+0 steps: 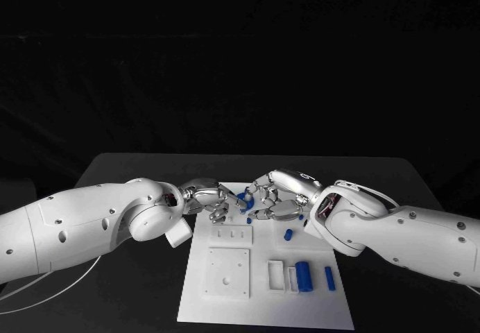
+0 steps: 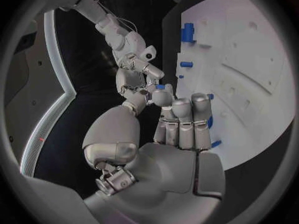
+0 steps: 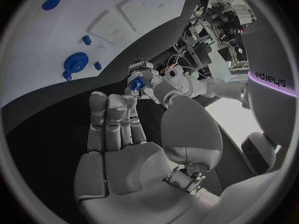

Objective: Assemble the parts on the task board

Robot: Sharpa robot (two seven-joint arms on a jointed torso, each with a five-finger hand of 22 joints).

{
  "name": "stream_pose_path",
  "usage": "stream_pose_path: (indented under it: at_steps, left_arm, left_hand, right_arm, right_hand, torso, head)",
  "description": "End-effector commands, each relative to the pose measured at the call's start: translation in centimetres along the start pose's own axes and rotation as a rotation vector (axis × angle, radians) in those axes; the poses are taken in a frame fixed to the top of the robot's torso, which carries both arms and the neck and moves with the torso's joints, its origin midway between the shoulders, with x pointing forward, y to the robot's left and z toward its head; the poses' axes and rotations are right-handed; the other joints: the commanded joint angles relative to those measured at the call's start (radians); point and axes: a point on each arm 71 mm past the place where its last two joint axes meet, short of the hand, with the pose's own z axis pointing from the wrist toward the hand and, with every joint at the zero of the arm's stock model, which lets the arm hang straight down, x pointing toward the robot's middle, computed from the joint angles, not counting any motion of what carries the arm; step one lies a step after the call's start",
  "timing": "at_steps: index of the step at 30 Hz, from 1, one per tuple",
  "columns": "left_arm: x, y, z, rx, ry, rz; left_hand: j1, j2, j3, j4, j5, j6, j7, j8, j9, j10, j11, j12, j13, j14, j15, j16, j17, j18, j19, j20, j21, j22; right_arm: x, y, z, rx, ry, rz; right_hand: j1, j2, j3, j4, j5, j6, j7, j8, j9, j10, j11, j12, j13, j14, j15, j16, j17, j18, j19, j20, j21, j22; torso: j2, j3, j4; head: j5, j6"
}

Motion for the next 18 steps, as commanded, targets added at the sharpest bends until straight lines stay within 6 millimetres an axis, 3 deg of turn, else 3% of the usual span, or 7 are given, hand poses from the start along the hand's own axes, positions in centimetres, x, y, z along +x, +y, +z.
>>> stream_pose_path:
  at_steps: [1,18]
  left_arm:
    - [-0.29,-0.21,-0.01,0.024,-0.025,-0.023]
    - [-0.58,-0.07,-0.03,0.011,-0.048,-0.028]
  left_hand:
    - [0.03,0.023,0.001,-0.001,0.004,0.021,-0.014,0.002,0.021,-0.001,-0.005,-0.002,-0.001,-0.004,-0.013,-0.003,0.001,-0.008,-0.007,-0.109,-0.005,-0.001]
    - [0.031,0.023,-0.001,0.0,0.005,0.022,-0.015,0.003,0.022,-0.001,-0.005,-0.003,-0.001,-0.004,-0.014,-0.004,0.001,-0.008,-0.007,-0.109,-0.005,-0.001]
  right_arm:
    - [0.44,0.07,-0.13,-0.007,0.036,-0.006]
    - [0.85,0.32,-0.34,-0.012,0.051,0.002]
  right_hand:
    - [-0.012,0.002,0.001,0.004,-0.002,0.013,0.006,0.006,0.002,0.0,-0.008,0.005,-0.002,0.001,-0.009,-0.005,0.001,0.043,0.006,-0.001,-0.003,0.002]
    - [-0.017,0.006,-0.001,0.002,0.0,0.019,0.003,0.008,0.003,0.001,-0.01,0.005,-0.002,0.001,-0.011,-0.005,0.002,0.043,0.006,-0.002,-0.003,0.003]
  torso:
    - [0.0,0.0003,-0.0006]
    - [0.0,0.0001,0.0]
  head:
    - [0.0,-0.001]
    - [0.0,-0.002]
